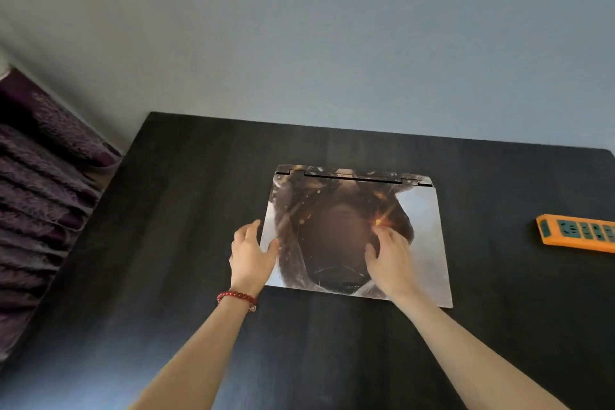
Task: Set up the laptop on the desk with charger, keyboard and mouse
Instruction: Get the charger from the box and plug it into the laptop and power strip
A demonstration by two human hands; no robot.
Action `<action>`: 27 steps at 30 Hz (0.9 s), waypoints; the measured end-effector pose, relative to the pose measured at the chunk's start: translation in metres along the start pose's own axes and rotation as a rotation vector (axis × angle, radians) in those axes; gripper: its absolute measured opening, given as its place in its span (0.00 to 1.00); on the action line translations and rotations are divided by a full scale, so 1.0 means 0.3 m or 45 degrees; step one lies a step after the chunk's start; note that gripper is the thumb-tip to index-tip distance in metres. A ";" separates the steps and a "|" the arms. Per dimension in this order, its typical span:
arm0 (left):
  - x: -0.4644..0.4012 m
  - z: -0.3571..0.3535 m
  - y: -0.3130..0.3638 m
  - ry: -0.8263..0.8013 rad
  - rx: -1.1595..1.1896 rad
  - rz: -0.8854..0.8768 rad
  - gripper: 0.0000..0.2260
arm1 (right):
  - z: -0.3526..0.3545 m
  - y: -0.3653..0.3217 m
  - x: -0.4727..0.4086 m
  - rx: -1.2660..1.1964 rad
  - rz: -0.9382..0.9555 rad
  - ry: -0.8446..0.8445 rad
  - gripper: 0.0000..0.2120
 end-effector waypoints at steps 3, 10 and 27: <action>0.122 0.093 -0.125 0.078 -0.008 0.050 0.21 | -0.086 -0.176 0.115 -0.170 0.201 -0.166 0.16; 0.428 0.374 -0.540 0.384 0.122 0.385 0.15 | -0.341 -0.538 0.445 -0.179 0.554 -0.646 0.15; 1.521 0.684 -1.849 0.659 0.478 1.272 0.16 | -1.217 -0.998 1.728 0.328 1.137 -1.323 0.16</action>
Point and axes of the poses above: each hand's wrist, its own x-axis away from the middle knuckle, its own z-axis out of the back of the hand, y = z × x, the point moved 6 cm from there along -x, towards the middle knuckle, and after that the axes turned 3 degrees about y, right-handed, at the moved point
